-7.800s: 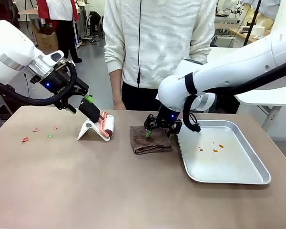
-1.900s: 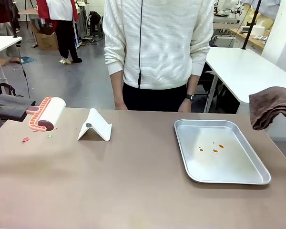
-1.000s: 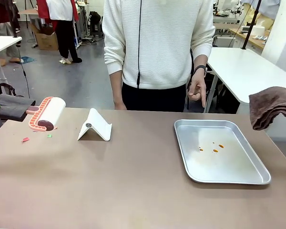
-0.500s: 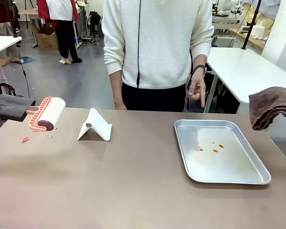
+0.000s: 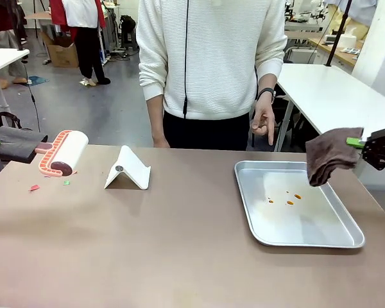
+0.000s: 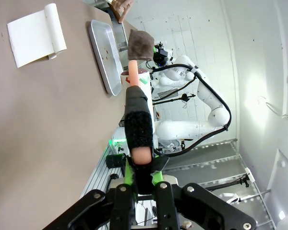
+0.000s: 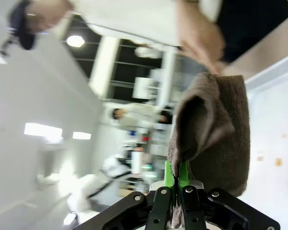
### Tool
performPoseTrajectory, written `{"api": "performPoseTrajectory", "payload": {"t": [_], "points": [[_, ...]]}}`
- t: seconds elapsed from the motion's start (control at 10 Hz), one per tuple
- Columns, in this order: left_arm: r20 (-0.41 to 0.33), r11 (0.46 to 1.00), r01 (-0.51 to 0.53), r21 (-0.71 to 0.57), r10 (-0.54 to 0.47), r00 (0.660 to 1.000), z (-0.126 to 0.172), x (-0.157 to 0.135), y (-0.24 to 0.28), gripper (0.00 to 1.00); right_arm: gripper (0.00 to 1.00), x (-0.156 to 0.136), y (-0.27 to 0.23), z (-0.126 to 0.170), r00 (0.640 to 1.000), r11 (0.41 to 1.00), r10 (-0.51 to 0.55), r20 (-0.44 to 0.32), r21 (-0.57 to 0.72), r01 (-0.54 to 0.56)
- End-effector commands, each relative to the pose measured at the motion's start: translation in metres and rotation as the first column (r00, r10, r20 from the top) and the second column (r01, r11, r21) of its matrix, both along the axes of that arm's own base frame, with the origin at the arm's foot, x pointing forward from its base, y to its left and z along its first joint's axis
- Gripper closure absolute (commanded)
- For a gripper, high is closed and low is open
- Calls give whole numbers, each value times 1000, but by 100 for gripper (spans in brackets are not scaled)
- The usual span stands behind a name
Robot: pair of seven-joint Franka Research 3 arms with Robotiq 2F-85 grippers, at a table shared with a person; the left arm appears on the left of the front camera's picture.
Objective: Clean the surface of the table.
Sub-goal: If a person points to the right, clean the right side of the table with your right hand, and if they point to the left, clean the left side with your left hand.
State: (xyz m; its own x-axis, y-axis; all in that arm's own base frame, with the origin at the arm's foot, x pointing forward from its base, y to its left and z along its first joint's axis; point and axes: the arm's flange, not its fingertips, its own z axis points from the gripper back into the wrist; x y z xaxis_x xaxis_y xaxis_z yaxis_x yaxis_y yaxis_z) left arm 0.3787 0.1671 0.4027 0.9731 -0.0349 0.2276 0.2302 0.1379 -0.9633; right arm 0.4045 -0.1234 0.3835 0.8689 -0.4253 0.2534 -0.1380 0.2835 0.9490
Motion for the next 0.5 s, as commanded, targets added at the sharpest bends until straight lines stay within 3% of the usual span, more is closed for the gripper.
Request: {"api": "performPoseTrajectory", "payload": {"t": [0.0, 0.2, 0.4], "points": [[21, 1000, 10, -8, -10, 1000, 2, -4, 0, 100, 97, 13, 4, 2, 992, 959, 55, -112, -271, -84], [21, 1000, 10, -8, -10, 1000, 2, -4, 0, 100, 97, 29, -7, -3, 972, 914, 98, -213, -368, -173], [21, 1000, 10, -8, -10, 1000, 2, -4, 0, 100, 97, 41, 4, -14, 960, 888, 136, -243, -399, -227]]}}
